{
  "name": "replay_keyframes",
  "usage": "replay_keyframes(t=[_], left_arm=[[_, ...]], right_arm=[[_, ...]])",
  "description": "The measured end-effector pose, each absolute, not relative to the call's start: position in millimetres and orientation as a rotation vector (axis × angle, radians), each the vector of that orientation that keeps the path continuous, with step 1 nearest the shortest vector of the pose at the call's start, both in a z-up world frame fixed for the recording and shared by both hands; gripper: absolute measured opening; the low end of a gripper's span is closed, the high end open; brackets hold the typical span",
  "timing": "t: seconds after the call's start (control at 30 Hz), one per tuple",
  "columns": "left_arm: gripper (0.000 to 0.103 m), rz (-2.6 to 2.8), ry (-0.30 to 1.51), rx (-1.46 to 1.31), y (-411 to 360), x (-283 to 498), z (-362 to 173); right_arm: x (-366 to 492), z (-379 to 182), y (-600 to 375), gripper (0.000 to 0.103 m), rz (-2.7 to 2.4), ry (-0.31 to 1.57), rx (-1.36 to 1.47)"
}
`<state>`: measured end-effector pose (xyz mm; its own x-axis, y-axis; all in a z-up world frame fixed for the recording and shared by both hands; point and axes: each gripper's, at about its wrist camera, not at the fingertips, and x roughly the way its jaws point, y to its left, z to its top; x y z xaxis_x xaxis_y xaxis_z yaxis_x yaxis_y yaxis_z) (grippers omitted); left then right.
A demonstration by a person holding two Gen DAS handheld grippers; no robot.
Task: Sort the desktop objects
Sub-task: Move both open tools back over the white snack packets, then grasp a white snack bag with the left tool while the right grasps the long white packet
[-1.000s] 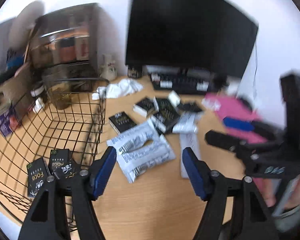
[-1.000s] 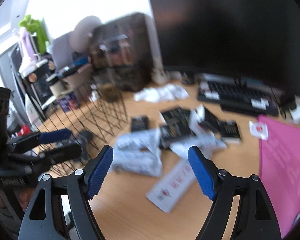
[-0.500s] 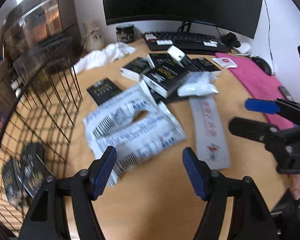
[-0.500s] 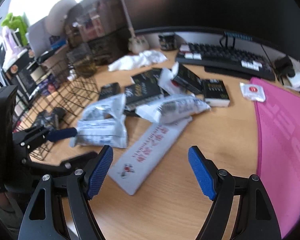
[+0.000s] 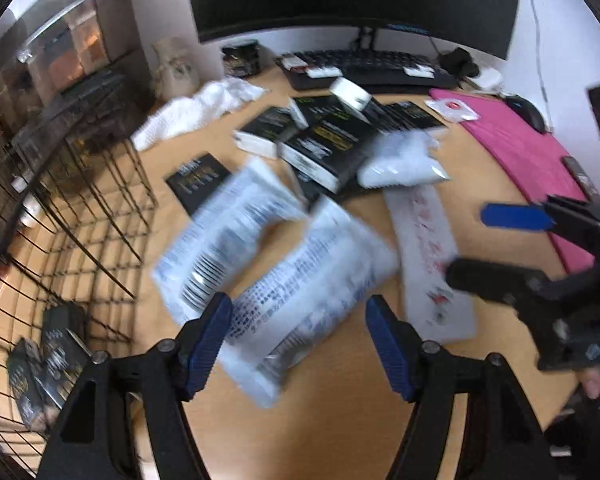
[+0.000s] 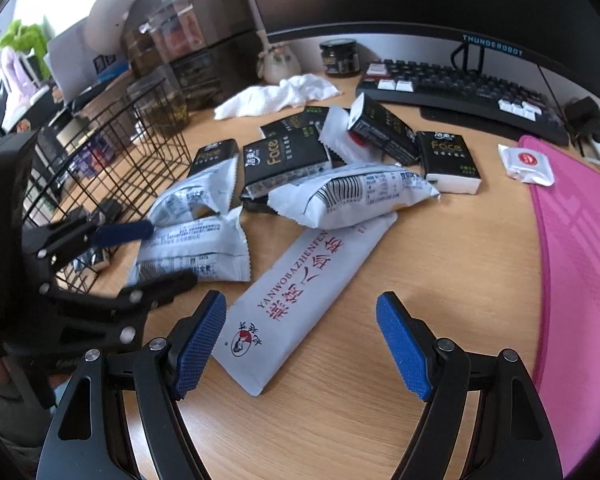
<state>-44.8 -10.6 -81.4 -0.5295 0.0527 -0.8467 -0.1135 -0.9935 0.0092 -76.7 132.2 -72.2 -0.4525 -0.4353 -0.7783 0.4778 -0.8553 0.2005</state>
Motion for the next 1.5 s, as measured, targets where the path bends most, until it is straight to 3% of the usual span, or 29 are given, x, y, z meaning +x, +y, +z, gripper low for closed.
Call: replay_keyframes(t=[0.37,0.63,0.7,0.73,0.77,1.27,1.5], left_arm=[[0.074,2.586,-0.02,-1.428,-0.5,-40.3,-74.6],[0.074,2.563,0.026,-1.484,14.0,-62.0,-91.8],[0.066,2.559,0.007,-1.486,11.1,-63.9,-91.4],[0.047,2.573,0.003,-1.482,8.5,-64.1,-90.8],[0.041,2.586,0.005,-1.489,5.6,-64.5,-90.4],[0.039,2.617,-0.032,-1.513,-21.6,-63.5,-88.2],[0.04,2.622,0.01,-1.511,-16.4,-59.7,-90.7]], right_arm=[[-72.5,-63.5,135.4,0.078,-2.312,0.06,1.195],[-83.2,-70.1,145.1,0.078,-2.332,0.047,1.232],[-85.6,-71.8,146.3,0.078,-2.345,0.056,1.237],[-86.7,-73.2,146.6,0.078,-2.346,0.058,1.242],[-88.3,-75.1,147.2,0.078,-2.345,0.053,1.253],[-103.2,-84.5,110.5,0.078,-2.488,0.052,1.276],[-105.7,-93.8,107.2,0.079,-2.515,0.216,1.308]])
